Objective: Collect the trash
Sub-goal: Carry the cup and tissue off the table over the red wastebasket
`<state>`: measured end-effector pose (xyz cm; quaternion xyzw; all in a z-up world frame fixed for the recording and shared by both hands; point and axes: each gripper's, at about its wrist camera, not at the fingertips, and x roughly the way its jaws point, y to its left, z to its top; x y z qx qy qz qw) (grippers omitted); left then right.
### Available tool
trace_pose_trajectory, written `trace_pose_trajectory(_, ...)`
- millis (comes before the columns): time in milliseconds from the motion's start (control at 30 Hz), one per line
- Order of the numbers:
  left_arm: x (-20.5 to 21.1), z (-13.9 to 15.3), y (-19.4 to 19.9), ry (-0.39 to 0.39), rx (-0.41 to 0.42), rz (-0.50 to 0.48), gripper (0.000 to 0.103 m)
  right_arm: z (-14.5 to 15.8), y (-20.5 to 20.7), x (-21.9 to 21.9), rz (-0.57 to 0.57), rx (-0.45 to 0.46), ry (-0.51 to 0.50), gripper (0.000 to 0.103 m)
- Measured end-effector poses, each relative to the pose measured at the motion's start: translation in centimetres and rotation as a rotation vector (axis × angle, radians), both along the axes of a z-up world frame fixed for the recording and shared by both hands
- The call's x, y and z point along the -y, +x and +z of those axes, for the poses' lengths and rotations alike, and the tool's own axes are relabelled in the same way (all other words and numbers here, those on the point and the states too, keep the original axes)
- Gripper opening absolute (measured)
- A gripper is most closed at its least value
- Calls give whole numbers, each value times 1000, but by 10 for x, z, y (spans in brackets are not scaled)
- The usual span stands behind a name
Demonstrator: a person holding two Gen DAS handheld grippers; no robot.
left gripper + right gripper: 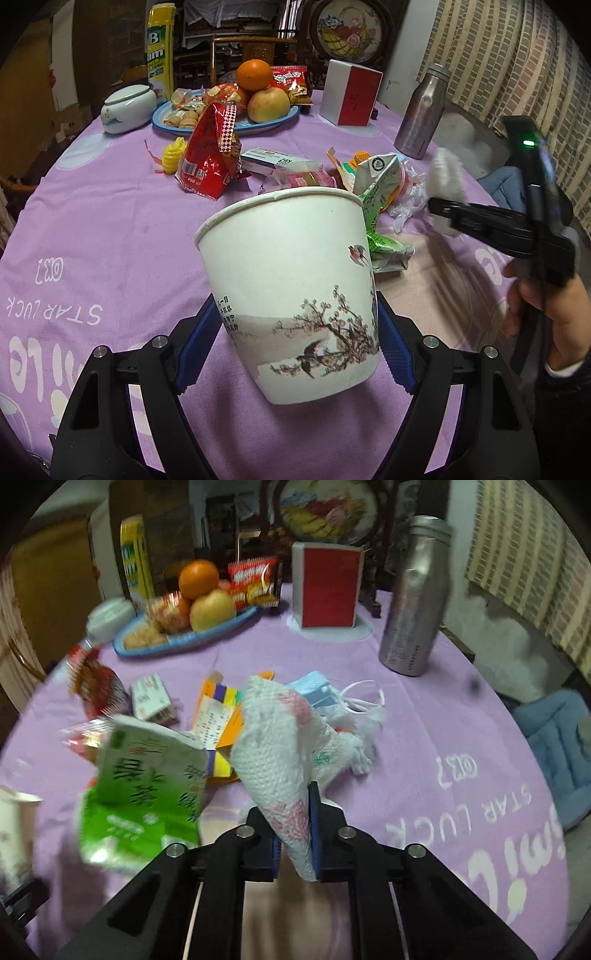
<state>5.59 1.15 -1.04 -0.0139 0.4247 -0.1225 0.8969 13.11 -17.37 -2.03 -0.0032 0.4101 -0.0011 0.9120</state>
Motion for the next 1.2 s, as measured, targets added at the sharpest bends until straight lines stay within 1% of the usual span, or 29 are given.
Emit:
trace_pose_trajectory(167,1,1,-3,8,7,3,78,18,-47,22,-21,40,69,9)
trace_pose_trajectory(367,14,15,-22,45,66,-30,78,30,-97,40,-35,56,55,9)
trace_pose_trajectory(533,26,26,-44,56,100,-70,78,30,-130,47,-31,63,66,9)
trace_pose_trajectory(733,40,40,-67,46,130,-110,78,23,-167,59,-41,71,107,9)
trace_pose_trajectory(833,54,44,-78,48,144,-145,78,22,-182,64,-50,78,110,9)
trace_pose_trajectory(933,76,45,-90,59,151,-205,78,22,-202,74,-67,97,117,9)
trace_pose_trajectory(1100,113,45,-106,88,170,-296,77,26,-237,99,-113,129,133,9)
trace_pose_trajectory(1200,138,46,-116,77,171,-366,77,26,-262,118,-150,142,137,9)
